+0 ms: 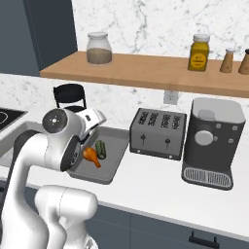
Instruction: Place one cucumber and one chicken drumstick in each tupperware on the nearby counter, to pack two identical lunches.
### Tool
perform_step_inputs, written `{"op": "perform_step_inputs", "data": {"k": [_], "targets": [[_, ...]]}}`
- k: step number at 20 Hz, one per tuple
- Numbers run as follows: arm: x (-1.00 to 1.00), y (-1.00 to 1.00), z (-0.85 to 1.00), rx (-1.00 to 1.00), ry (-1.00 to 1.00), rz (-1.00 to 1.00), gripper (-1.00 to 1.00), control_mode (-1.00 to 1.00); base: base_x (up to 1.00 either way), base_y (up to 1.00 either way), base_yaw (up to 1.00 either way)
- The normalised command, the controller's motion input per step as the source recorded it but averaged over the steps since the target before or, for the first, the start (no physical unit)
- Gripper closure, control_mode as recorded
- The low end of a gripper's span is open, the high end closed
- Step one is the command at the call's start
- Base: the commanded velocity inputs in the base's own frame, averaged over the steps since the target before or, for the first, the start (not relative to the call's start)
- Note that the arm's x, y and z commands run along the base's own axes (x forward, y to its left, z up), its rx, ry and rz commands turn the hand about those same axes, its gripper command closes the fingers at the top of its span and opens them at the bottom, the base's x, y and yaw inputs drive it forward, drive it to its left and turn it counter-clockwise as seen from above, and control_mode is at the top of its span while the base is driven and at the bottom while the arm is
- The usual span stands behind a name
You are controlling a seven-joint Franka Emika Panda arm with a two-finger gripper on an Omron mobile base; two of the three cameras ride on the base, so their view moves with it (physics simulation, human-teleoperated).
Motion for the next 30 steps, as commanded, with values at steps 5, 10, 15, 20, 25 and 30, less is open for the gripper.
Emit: {"op": "perform_step_inputs", "data": {"k": [5,10,15,20,25,30], "targets": [[-0.45,-0.11,-0.11,0.04,-0.36,-0.08,-1.00,-1.00,0.00,0.00,0.00],[-0.15,0.04,-0.03,0.02,-0.06,-0.09,-1.00,1.00,-0.67,0.07,-0.41],[0.00,0.00,0.00,0.00,0.00,0.00,-1.00,1.00,-0.96,-0.42,-0.39],[0.00,0.00,0.00,0.00,0.00,0.00,-1.00,1.00,-0.18,-0.43,-0.20],[0.00,0.00,0.00,0.00,0.00,0.00,-1.00,1.00,0.00,-0.68,-0.02],[0.00,0.00,0.00,0.00,0.00,0.00,-1.00,1.00,0.00,-0.88,0.00]]}}
